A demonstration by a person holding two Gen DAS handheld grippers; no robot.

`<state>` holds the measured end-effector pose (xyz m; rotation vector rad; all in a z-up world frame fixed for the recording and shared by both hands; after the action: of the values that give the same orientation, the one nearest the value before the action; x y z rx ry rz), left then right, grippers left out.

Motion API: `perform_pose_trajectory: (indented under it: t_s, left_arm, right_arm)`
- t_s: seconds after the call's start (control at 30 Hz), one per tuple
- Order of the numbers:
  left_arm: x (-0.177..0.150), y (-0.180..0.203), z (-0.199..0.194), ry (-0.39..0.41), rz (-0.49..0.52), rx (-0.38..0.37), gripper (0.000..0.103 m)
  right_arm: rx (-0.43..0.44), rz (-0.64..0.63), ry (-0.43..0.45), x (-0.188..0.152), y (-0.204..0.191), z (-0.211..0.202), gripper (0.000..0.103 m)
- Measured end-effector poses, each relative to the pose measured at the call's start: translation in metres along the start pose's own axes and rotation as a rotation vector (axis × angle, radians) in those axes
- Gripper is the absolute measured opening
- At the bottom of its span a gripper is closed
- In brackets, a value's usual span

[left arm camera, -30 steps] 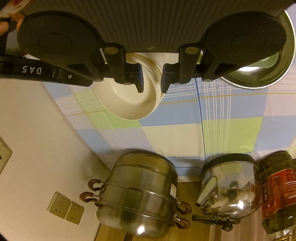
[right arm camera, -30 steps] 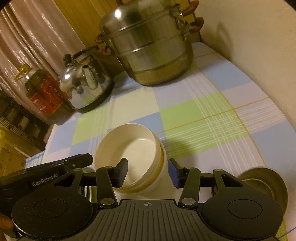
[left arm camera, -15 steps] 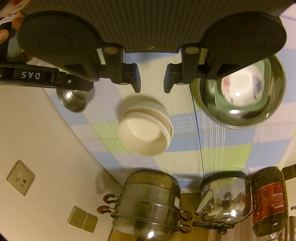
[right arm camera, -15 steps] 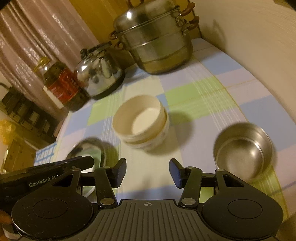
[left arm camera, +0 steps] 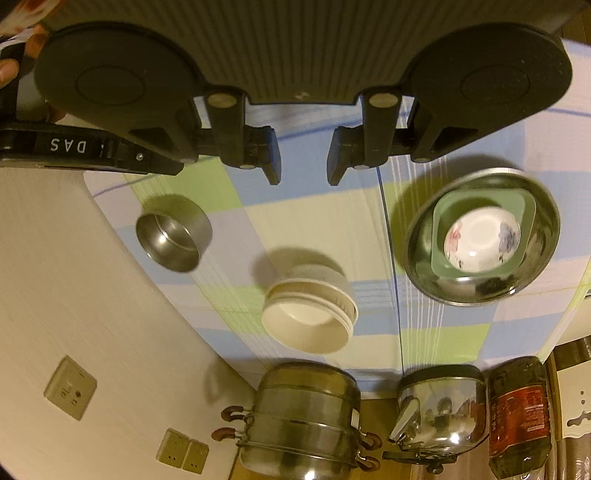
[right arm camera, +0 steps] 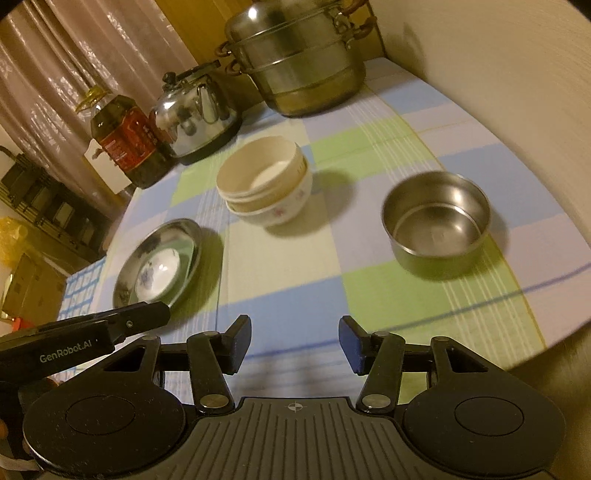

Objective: Organize plates and bowls
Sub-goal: 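Move the right tool to the small steel cup and grip its rim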

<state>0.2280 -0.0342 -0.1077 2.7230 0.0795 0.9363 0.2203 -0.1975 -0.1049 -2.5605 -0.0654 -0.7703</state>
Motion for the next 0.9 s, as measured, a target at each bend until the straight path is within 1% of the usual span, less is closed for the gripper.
perform_pose_trajectory:
  t_s: [0.17,0.37,0.73,0.9]
  left_arm:
    - [-0.019,0.007,-0.008,-0.004,0.004,0.004,0.023]
    - [-0.031,0.015,-0.017,0.007,0.005,0.02,0.023]
    - [-0.052,0.029,-0.027,0.004,0.017,0.026,0.023]
    - [-0.057,0.038,-0.027,-0.002,0.036,0.015,0.023]
  right_arm:
    - [-0.022,-0.001,-0.009,-0.018,0.008,-0.01,0.053]
    - [-0.046,-0.008,-0.005,-0.033,0.015,-0.023,0.053]
    - [-0.072,-0.021,0.007,-0.046,0.025,-0.042,0.053]
    - [-0.089,-0.032,0.014,-0.047,0.03,-0.047,0.053]
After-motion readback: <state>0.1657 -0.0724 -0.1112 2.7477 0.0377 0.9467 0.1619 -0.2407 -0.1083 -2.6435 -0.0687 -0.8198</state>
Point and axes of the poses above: each gripper's, at about its wrist camera, not at the fingertips, and z roughly the way its jaws point, y to its right, x to its top, the point moved 10 cm from there along z, roughly the way its jaws point, and after that the axes turned 6 degrees about -z, right-handed, at the moved point
